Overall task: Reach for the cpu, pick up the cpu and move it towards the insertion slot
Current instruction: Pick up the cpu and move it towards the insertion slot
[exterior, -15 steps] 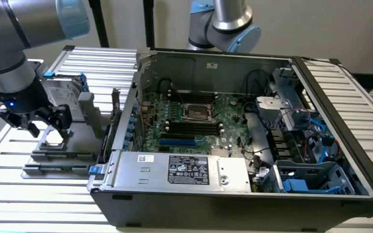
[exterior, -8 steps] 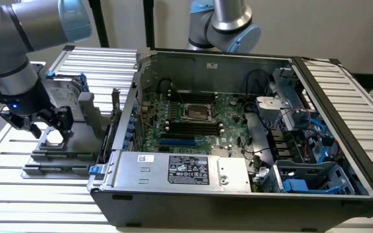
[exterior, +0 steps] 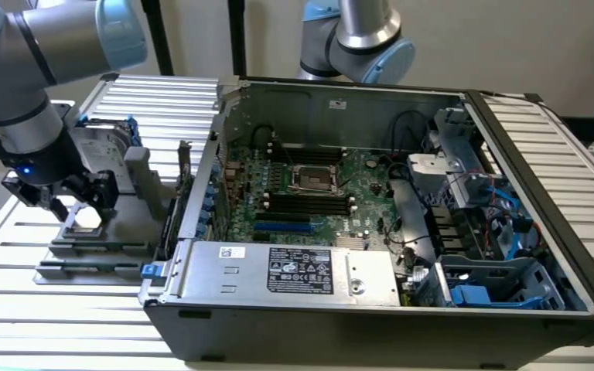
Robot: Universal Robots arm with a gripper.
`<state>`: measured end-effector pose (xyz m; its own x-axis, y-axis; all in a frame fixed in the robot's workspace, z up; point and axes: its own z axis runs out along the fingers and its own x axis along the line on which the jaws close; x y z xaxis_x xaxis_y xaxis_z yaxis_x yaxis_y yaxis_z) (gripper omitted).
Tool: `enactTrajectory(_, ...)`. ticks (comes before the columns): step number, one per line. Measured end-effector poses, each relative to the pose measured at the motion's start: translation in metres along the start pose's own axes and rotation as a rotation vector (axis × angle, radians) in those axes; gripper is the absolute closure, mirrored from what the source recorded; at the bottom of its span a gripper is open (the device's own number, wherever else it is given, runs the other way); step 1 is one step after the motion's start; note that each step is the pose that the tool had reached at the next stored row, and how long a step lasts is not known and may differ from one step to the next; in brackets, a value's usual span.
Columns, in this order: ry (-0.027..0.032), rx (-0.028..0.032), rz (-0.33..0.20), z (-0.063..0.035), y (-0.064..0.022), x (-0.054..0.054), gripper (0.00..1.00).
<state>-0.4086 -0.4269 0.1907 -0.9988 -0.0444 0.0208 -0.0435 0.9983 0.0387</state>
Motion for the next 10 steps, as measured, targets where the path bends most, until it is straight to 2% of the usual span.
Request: enactTrajectory(10,0.0021,-0.0003,0.006,0.0023,0.0014,-0.0009,0.29)
